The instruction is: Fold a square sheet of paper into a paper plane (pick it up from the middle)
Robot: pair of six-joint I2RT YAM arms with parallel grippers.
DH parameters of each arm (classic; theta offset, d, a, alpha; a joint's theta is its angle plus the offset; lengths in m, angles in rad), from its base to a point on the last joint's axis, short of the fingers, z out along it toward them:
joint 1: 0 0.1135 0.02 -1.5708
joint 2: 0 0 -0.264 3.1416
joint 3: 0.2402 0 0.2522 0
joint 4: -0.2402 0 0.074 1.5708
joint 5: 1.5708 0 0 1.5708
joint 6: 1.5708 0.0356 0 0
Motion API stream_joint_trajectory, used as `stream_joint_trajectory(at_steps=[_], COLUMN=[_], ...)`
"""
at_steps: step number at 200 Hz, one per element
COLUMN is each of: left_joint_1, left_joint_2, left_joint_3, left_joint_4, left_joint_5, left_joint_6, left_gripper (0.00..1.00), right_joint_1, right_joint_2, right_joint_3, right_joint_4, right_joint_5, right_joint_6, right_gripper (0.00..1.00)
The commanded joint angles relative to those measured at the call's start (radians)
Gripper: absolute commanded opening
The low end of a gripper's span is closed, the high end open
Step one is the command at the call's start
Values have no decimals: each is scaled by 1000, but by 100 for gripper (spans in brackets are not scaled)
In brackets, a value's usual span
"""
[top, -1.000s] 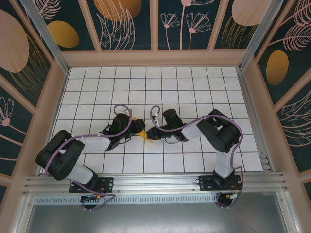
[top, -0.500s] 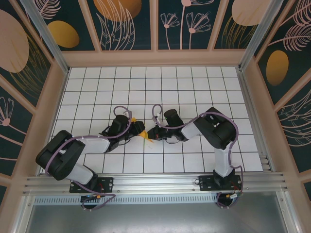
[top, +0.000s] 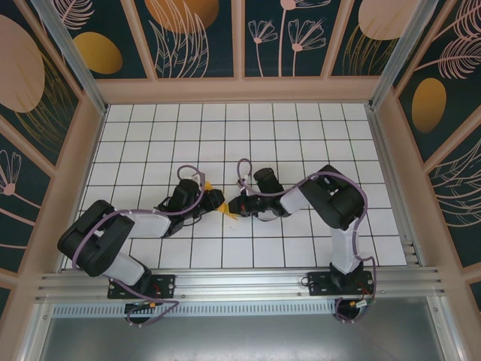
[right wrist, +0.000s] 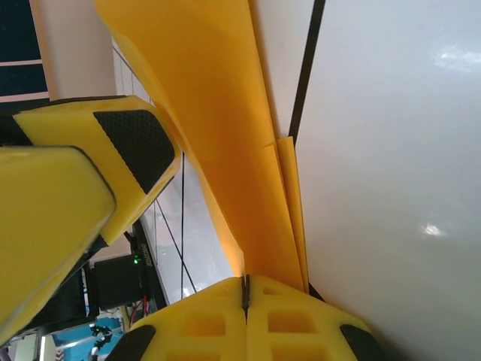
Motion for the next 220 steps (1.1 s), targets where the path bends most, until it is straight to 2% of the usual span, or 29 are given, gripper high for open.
stream_joint_trajectory(at_steps=[1, 123, 175, 220], left_joint_1=[9, 10, 10, 13], left_joint_2=[27, 95, 114, 122], left_joint_3=[-4, 10, 31, 39], left_joint_4=[37, 9, -26, -40], left_joint_5=[17, -21, -23, -21], left_joint_6=[26, 16, 10, 8], left_gripper=[34, 32, 31, 31], right_joint_1=[-14, -15, -15, -15], right_joint_2=[53, 16, -45, -80], right_joint_3=[20, 61, 97, 89], right_joint_4=[-84, -183, -290, -341], right_joint_5=[77, 95, 99, 108], right_joint_6=[1, -55, -151, -200], right_gripper=[0, 0, 12, 15])
